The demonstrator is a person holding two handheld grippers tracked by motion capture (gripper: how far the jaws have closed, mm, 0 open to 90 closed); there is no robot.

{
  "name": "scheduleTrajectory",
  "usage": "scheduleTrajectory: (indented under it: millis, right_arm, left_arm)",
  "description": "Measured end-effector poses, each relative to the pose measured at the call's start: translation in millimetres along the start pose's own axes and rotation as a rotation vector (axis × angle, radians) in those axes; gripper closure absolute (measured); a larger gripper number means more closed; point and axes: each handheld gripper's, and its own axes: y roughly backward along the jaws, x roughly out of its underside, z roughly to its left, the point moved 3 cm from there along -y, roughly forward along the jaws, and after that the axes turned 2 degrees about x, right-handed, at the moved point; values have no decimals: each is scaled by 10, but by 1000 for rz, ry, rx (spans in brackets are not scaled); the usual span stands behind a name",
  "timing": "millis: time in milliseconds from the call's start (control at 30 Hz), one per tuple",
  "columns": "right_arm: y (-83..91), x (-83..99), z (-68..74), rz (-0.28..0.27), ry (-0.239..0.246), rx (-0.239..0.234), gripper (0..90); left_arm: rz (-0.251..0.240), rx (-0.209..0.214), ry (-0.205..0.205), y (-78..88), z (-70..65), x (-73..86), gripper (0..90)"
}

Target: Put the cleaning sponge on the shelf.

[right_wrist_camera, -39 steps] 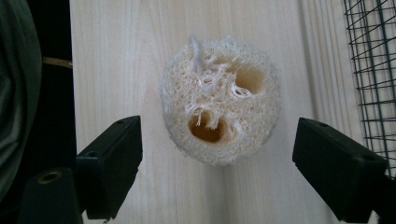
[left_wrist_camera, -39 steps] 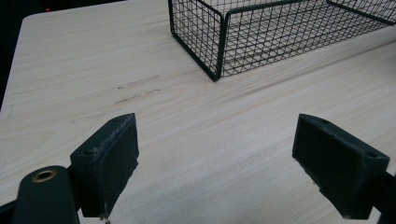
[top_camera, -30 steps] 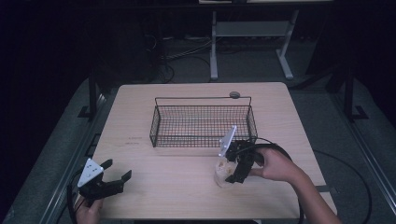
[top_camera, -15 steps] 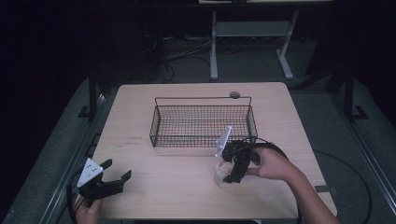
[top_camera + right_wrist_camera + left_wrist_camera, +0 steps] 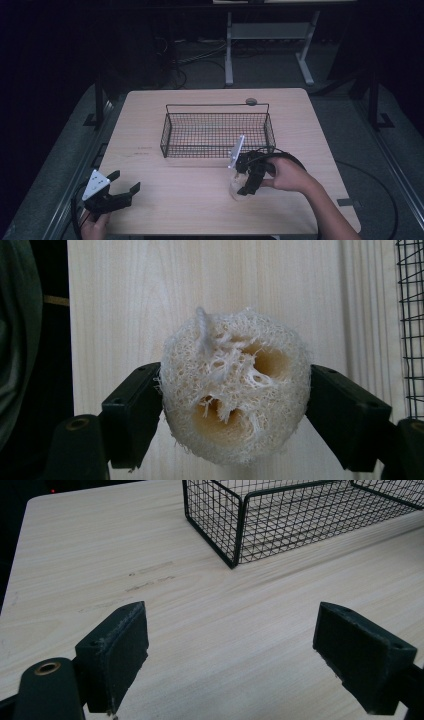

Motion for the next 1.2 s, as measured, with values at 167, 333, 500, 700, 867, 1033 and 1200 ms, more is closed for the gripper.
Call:
scheduleTrajectory:
  millis: [167, 333, 500, 700, 867, 1033, 1200]
  right_arm:
    - [3, -11, 14, -1, 8, -4, 282]
    - [29, -15, 8, -12, 6, -4, 282]
    - [80, -33, 2, -13, 11, 1, 283]
    - [169, -85, -17, -33, 18, 4, 283]
    - [232, -103, -45, -35, 10, 6, 283]
    - [301, -128, -85, -62, 4, -5, 284]
    - [354, -140, -132, -60, 1, 7, 283]
  left_arm:
    - [0, 0, -1, 3, 0, 0, 137]
    - [1, -1, 0, 1, 0, 2, 137]
    - [1, 0, -1, -3, -3, 2, 137]
    - [1, 0, -1, -3, -5, 2, 137]
    - [2, -1, 3, -7, -3, 5, 137]
    - [4, 0, -1, -10, -5, 4, 137]
    - [4, -1, 2, -9, 3, 5, 137]
